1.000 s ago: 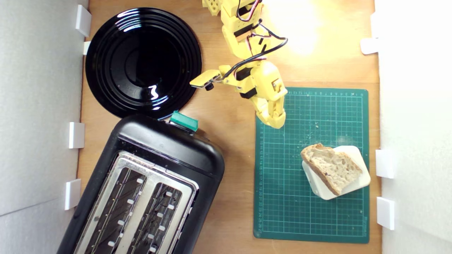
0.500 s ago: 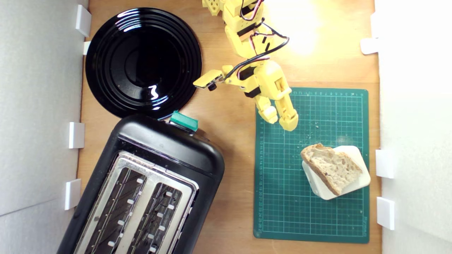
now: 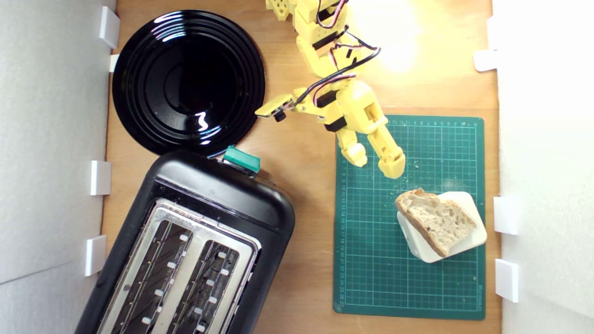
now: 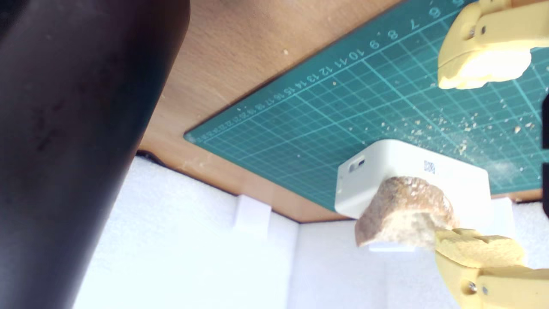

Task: Pick bread and place in toaster

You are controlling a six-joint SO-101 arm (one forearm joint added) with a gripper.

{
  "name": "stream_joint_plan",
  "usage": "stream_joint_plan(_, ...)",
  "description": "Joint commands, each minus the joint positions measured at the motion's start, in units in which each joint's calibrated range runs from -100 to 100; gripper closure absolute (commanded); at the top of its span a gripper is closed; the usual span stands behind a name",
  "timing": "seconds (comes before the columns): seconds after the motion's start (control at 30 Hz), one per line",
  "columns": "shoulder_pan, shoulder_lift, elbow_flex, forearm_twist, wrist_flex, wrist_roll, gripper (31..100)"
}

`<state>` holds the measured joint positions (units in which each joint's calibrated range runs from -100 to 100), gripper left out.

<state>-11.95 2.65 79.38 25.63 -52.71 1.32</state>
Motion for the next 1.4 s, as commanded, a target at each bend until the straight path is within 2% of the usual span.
stream_joint_plan(0.0,-0.9,0.2,-3.9,0.4,-2.2,-2.1,31.4)
stream_joint_plan(0.37,-5.0,5.4,-9.9,-0.5,-2.2,-2.1,32.0)
stream_joint_plan(0.87,-5.4,13.2,-21.2,-0.6,-2.0,-2.2,32.1)
stream_joint_plan(1.07,-7.5,17.0,-26.7,-0.7,-2.0,-2.1,32.1)
stream_joint_plan(1.23,-9.5,19.1,-29.5,-5.7,-2.0,-1.7,31.8)
stream_joint_plan(1.37,-9.6,20.3,-31.8,-6.0,-2.0,-1.7,31.9)
